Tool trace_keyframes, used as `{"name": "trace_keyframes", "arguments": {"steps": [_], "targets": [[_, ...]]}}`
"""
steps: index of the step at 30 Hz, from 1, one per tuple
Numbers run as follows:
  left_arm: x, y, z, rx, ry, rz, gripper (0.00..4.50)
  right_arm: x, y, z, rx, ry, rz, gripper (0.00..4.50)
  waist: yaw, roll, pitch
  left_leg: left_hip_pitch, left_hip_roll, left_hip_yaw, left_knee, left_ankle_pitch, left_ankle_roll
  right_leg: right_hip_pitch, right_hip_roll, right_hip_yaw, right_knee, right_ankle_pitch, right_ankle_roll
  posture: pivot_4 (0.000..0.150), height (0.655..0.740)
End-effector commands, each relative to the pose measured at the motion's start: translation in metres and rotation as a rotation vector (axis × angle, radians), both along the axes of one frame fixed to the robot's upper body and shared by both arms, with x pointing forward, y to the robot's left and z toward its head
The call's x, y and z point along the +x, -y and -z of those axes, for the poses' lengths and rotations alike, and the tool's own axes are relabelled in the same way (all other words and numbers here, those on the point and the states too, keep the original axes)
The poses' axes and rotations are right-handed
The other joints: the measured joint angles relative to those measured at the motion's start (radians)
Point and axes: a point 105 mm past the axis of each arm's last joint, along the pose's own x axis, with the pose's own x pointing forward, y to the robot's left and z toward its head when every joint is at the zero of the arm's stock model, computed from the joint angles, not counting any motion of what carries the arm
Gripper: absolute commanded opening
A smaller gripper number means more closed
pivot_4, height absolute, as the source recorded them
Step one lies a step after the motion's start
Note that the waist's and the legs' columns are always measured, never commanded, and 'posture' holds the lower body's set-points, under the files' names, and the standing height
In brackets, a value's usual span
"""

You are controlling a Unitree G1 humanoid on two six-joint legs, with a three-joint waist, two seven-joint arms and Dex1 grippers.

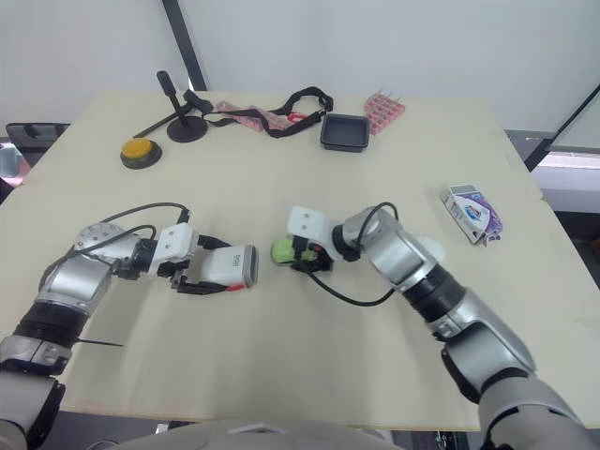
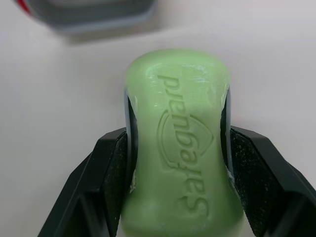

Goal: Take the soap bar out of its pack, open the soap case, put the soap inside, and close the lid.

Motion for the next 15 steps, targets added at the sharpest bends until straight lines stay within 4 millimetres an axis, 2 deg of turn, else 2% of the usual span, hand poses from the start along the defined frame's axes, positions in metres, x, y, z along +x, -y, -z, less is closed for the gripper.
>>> {"name": "trace_keyframes", "arguments": {"steps": [1, 8, 15], "targets": [[0.008, 0.005, -0.012, -0.040, 0.040, -0.015, 3.46, -0.010, 0.001, -0.021, -0.004, 0.055, -0.089, 2.54, -0.005, 0.000, 0.000, 0.000, 0.000, 0.000, 0.000, 0.000, 0.000, 0.000, 0.000, 0.000, 0.000, 0.000, 0.000, 0.150, 0.7400], [0.015, 0.022, -0.013, -0.081, 0.051, -0.005, 3.46, -0.023, -0.001, -0.035, -0.006, 0.045, -0.122, 2.54, -0.007, 0.000, 0.000, -0.003, 0.002, 0.000, -0.001, 0.000, -0.001, 0.000, 0.003, 0.001, 0.000, 0.000, 0.000, 0.150, 0.7400], [0.014, 0.035, -0.014, -0.098, 0.055, 0.040, 3.46, -0.025, -0.005, -0.037, -0.012, 0.039, -0.119, 2.54, -0.002, 0.000, 0.000, -0.001, 0.002, 0.000, 0.000, 0.000, -0.001, 0.000, 0.003, 0.001, 0.000, 0.000, 0.000, 0.150, 0.7400]]}}
